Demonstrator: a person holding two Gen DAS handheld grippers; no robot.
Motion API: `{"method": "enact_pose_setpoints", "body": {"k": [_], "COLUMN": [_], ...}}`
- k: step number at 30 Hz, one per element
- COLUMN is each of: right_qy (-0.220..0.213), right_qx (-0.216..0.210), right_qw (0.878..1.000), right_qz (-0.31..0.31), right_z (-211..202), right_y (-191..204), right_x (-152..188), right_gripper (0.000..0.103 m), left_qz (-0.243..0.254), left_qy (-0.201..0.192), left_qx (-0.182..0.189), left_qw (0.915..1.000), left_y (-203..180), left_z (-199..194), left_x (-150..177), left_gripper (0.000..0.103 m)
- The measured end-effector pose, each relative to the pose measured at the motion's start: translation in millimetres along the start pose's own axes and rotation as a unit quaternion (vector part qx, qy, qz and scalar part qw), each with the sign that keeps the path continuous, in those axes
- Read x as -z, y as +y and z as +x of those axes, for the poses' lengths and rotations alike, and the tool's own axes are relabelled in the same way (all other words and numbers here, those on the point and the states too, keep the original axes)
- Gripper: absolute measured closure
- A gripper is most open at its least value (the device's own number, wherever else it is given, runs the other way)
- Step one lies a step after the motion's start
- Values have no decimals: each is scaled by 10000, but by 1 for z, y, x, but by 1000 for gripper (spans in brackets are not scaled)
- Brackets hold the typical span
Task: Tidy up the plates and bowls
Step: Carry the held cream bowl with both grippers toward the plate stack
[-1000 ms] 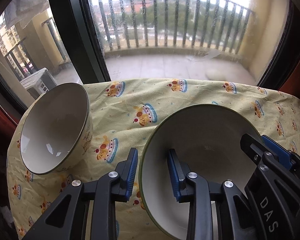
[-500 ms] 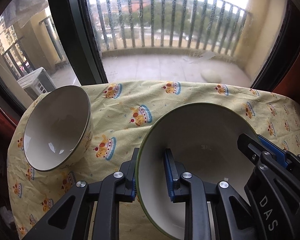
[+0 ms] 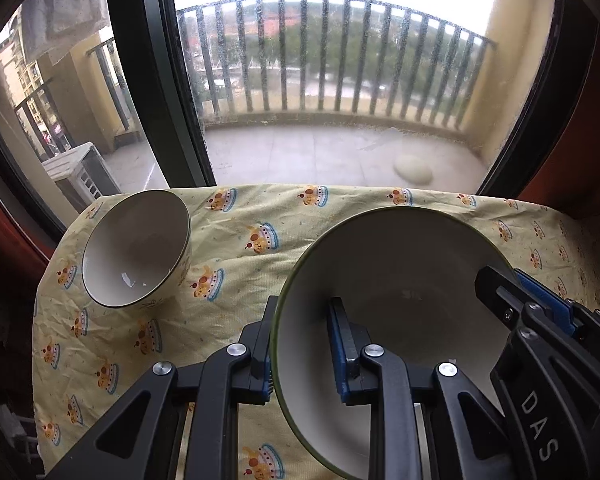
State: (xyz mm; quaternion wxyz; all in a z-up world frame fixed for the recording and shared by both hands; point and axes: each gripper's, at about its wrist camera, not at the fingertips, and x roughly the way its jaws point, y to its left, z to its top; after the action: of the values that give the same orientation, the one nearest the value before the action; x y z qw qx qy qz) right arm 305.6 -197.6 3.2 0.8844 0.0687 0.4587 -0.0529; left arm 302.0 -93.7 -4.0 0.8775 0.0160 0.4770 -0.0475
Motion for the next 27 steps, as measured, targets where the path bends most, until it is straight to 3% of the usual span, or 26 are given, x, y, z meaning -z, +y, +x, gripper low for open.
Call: {"method": "enact_pose_setpoints", "body": {"k": [14,27], "right_qy": [-135,-68], "right_qx": [-211,-334], "right_qw": [9996,9987], "right_qz": [-150,-380], "right_z": [-62,-106], "right_y": [-28,-57], "right_x": [29,78], "right_gripper": [82,82], "left_qz": [-80,-150], "left_qy": [-190,-220], "left_qx": [-186,-292], "left_qw": [9996,9992], "left_y": [-22,-45], "left_z": [-57,-98], "left_x": [38,91], "left_gripper": [82,82]}}
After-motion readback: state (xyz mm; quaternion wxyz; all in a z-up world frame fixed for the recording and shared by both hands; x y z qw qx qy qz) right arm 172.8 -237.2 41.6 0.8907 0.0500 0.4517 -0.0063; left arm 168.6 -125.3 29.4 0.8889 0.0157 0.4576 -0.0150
